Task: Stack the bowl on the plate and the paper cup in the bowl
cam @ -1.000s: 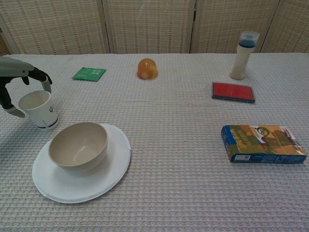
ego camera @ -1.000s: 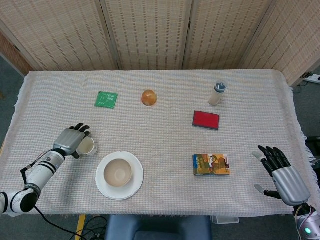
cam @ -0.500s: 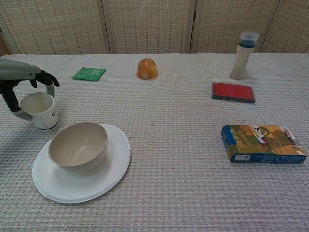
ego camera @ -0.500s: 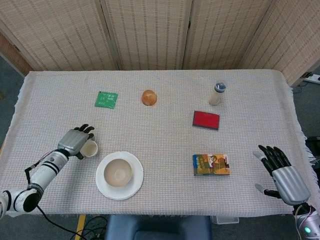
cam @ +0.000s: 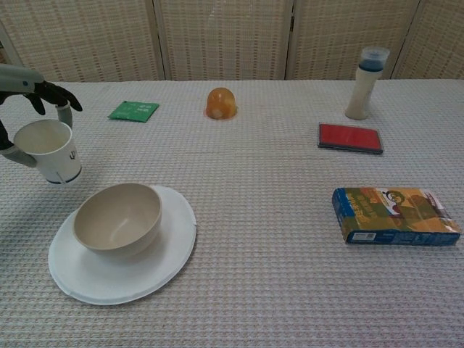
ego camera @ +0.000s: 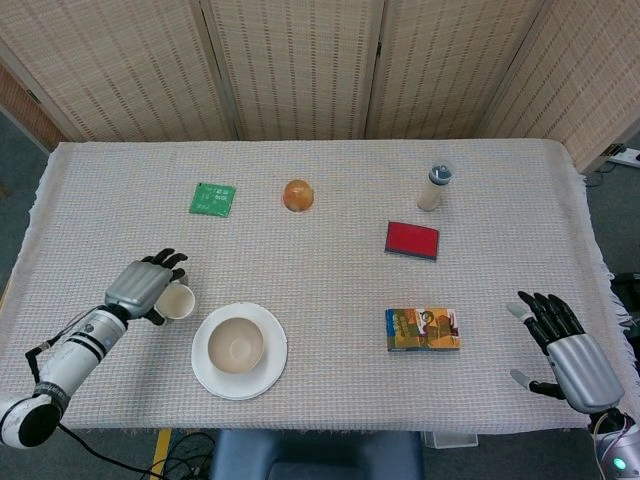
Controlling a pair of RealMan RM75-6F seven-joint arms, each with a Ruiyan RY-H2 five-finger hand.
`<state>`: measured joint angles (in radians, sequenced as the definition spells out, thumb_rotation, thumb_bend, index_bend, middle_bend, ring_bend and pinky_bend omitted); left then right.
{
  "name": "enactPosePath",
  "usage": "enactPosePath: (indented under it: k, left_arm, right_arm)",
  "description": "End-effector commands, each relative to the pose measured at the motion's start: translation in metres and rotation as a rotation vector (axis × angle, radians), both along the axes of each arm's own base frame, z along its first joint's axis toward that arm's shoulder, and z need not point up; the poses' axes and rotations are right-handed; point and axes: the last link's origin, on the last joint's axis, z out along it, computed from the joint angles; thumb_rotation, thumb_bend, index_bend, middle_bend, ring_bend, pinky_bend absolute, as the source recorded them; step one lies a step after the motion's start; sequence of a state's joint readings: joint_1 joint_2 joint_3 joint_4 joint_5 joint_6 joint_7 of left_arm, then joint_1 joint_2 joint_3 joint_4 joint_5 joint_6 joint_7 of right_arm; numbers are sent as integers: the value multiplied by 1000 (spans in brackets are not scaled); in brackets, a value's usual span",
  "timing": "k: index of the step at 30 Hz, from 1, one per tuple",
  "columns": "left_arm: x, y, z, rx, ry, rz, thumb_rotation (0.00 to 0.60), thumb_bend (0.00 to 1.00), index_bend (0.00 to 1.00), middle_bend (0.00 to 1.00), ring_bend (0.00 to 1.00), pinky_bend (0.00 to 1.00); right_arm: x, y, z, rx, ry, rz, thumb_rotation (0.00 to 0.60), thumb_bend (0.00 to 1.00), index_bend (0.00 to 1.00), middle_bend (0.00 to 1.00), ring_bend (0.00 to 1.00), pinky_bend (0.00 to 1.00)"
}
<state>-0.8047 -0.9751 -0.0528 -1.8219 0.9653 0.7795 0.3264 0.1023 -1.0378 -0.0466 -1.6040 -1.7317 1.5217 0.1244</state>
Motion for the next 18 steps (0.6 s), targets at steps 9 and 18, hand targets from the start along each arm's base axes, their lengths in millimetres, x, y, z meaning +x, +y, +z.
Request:
enactPosePath:
  k: [9, 18]
  left_arm:
    - [39, -63, 32, 16, -64, 21, 600, 202, 410, 131, 0, 232]
    - [65, -79, 2, -30, -68, 13, 600, 202, 405, 131, 0, 231]
  right_arm:
    - [1, 5, 8, 34, -57, 37, 600, 157, 95, 33, 0, 0]
    - [-5, -6, 20, 55, -122, 41, 600, 157, 95, 33, 0, 0]
